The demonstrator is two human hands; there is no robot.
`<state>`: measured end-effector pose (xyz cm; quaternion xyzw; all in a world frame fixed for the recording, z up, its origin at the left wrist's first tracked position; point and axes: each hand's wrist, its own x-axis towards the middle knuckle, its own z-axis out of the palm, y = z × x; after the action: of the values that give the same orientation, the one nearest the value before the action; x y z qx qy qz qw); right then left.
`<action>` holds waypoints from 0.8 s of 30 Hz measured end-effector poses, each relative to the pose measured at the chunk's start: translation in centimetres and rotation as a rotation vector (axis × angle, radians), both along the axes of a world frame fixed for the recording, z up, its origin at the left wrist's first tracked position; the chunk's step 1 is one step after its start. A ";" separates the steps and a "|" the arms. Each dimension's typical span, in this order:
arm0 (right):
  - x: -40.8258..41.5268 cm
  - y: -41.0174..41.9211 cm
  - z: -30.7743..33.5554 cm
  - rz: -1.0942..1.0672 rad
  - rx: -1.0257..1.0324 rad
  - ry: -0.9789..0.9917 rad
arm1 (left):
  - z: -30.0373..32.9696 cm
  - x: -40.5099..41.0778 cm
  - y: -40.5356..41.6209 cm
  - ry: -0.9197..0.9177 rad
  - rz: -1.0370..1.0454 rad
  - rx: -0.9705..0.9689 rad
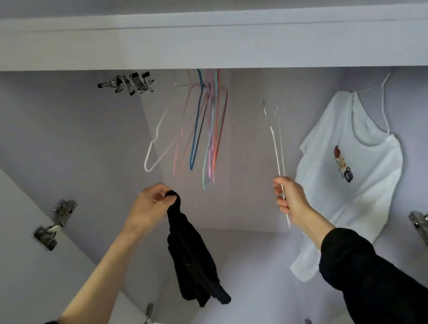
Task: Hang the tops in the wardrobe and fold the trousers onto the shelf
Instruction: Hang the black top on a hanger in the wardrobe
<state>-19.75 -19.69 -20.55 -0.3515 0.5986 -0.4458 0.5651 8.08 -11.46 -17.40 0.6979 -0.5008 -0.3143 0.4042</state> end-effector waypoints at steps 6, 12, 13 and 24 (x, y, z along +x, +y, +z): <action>-3.0 4.4 -3.7 -0.100 -0.141 0.014 | -1.7 -1.6 -0.1 0.218 -0.031 0.119; -7.2 5.1 -5.5 -0.489 -0.076 -0.196 | -2.2 -2.9 0.0 0.286 -0.106 0.180; -7.5 5.3 -5.9 -0.483 -0.040 -0.163 | -2.3 -3.0 0.0 0.278 -0.123 0.191; -7.2 4.5 -5.1 -0.035 -0.116 0.143 | -3.1 -4.7 -0.2 0.221 -0.226 0.263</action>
<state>-26.91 -15.22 -25.67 -0.4042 0.6166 -0.4633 0.4917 3.39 -11.62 -20.52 0.6455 -0.4830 -0.4950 0.3241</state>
